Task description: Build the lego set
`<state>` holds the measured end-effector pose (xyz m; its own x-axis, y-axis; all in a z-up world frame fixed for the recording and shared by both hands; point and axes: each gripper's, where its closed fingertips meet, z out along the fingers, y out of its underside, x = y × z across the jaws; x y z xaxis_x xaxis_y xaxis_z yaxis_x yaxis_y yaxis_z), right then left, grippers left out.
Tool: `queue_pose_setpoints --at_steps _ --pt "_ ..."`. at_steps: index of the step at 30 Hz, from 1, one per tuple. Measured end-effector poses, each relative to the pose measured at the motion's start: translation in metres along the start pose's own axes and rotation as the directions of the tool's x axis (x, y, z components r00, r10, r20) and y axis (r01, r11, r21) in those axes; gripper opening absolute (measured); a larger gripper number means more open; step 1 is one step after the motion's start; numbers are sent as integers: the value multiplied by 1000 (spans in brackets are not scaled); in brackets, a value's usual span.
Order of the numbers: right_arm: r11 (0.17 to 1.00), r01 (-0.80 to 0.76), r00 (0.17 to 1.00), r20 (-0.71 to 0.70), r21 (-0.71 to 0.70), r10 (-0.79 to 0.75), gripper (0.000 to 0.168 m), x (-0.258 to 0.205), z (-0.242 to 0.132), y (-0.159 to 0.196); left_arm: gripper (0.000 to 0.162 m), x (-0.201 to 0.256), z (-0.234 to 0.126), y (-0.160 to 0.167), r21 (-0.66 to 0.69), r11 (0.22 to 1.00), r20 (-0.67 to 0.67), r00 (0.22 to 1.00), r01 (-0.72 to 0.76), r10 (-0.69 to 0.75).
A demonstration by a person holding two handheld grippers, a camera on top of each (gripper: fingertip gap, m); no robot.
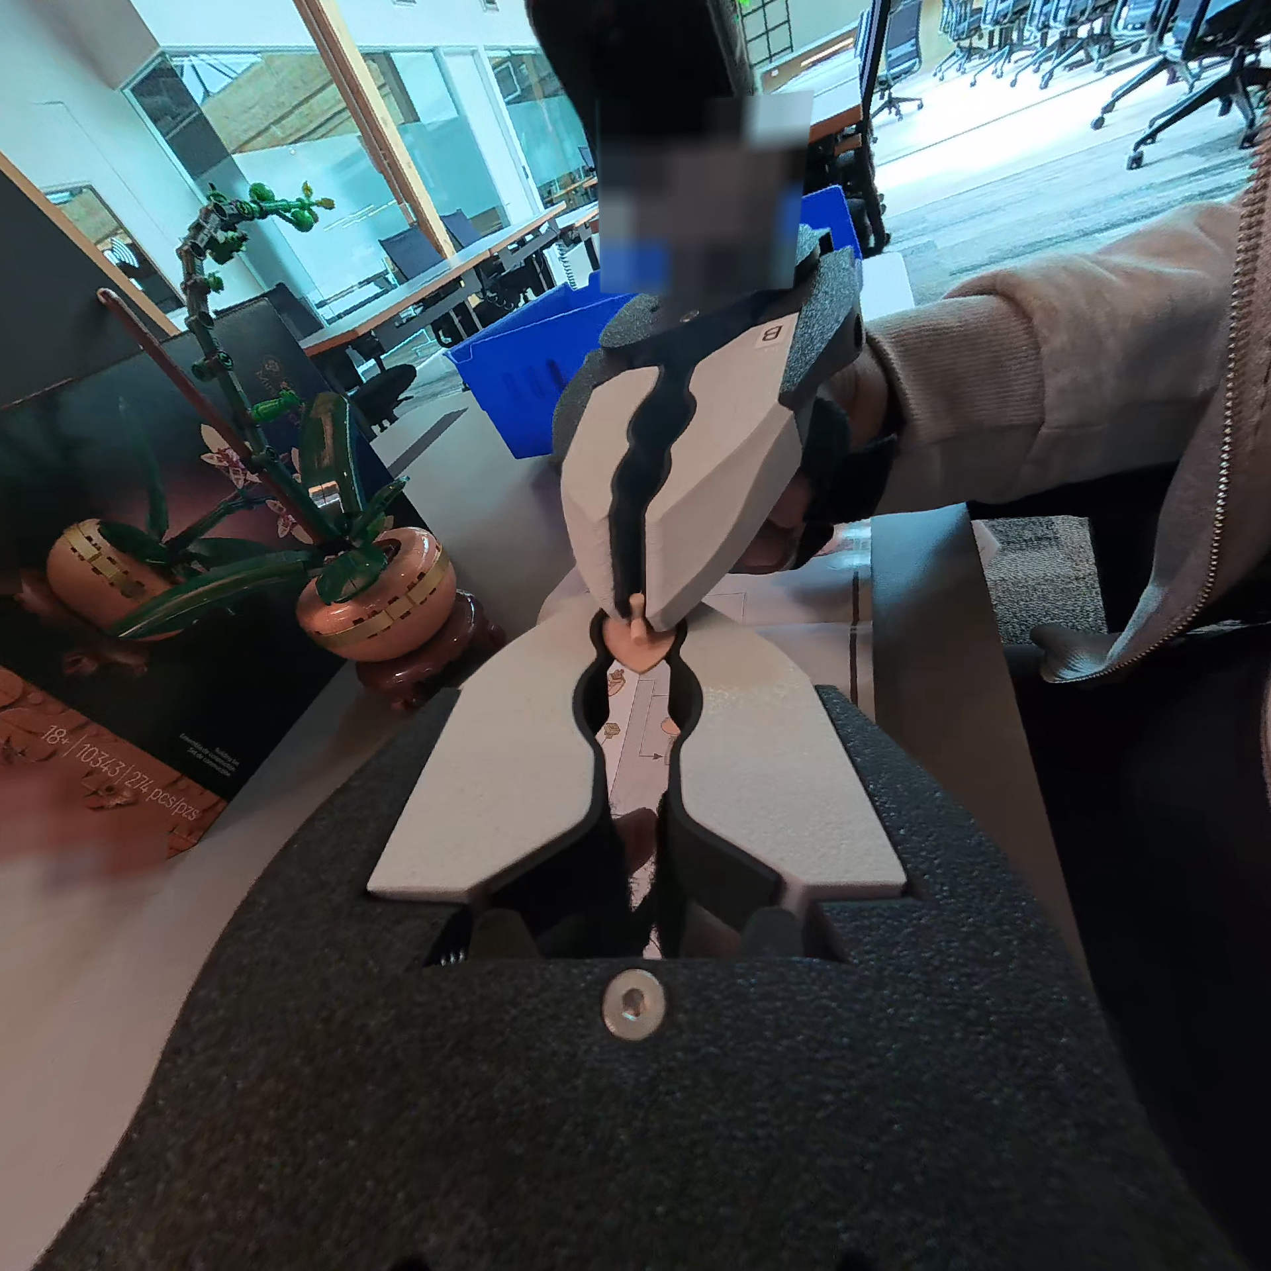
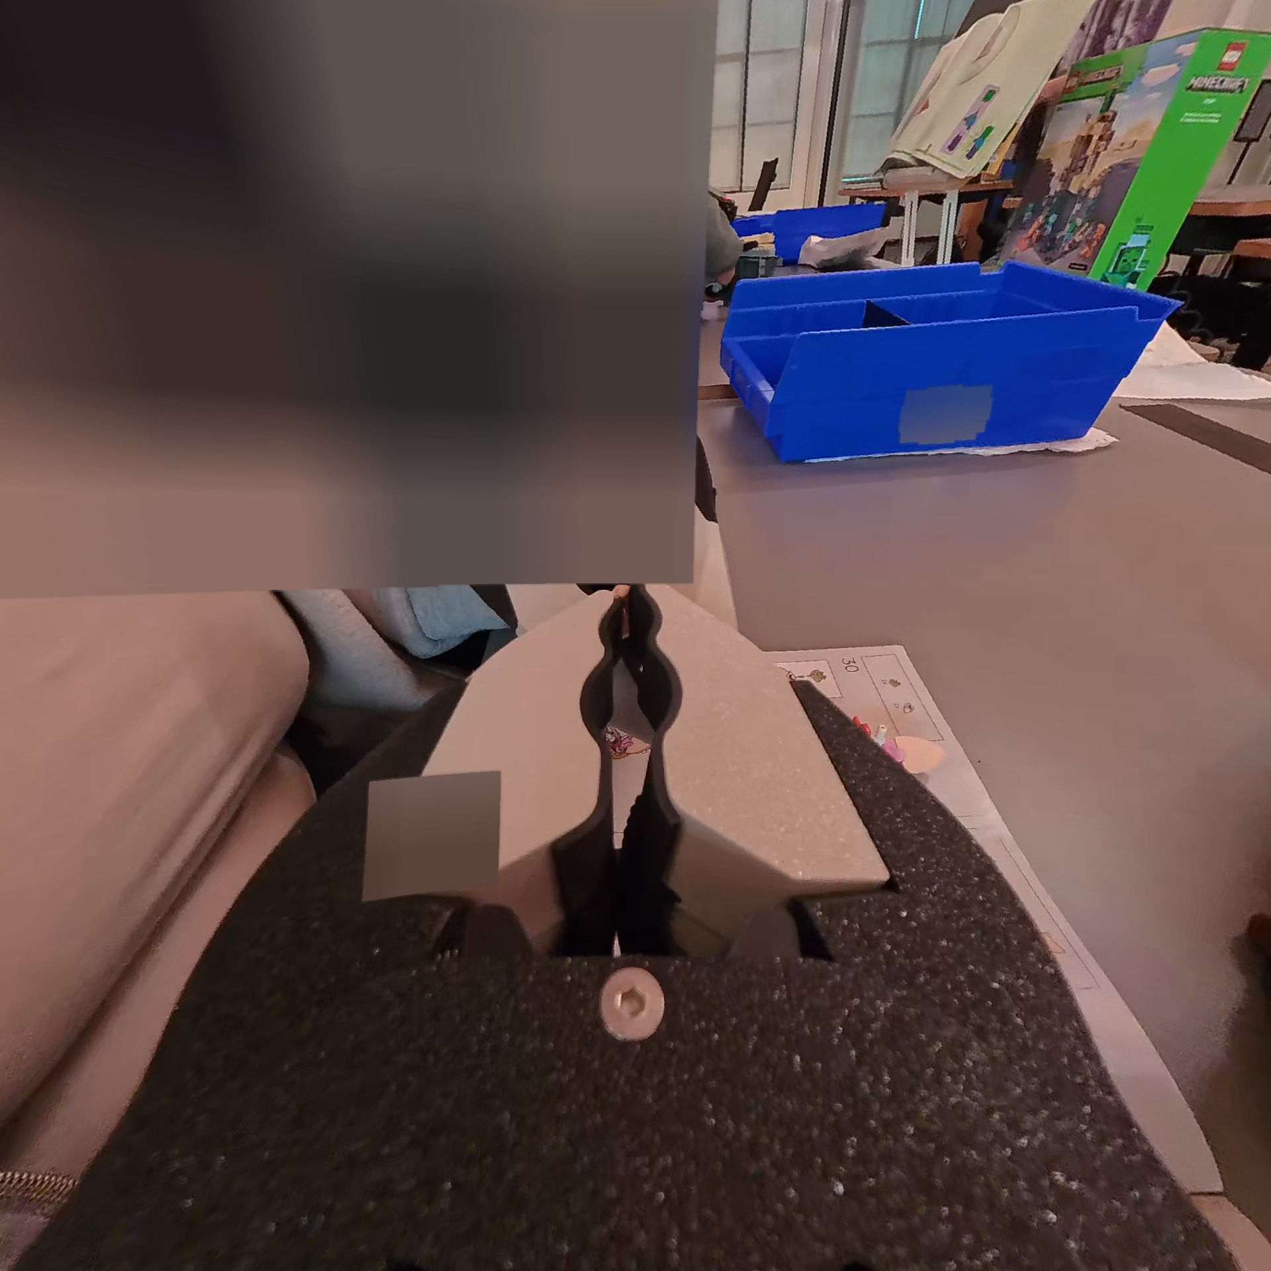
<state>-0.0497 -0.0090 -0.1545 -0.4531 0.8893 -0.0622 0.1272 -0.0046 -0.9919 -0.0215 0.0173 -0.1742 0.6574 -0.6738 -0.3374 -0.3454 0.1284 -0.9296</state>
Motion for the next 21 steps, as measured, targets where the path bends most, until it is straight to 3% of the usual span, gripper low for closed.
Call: queue_pose_setpoints --at_steps 11,16,18,21 --pt "998 40 995 -94 -56 -45 3 7 4 5 10 -4 1 8 -58 998 18 1000 22 -21" --pt "995 50 983 -173 -86 -64 21 17 -14 -1 10 -4 0 7 -27 998 -3 998 65 -65" --pt "988 38 981 -184 -150 -66 22 19 -31 0 10 -5 -1 8 -7 995 -17 995 101 -102" --pt "929 -16 972 -224 -370 -72 24 24 -58 26 10 -7 -5 11 12 988 -39 987 153 -153"
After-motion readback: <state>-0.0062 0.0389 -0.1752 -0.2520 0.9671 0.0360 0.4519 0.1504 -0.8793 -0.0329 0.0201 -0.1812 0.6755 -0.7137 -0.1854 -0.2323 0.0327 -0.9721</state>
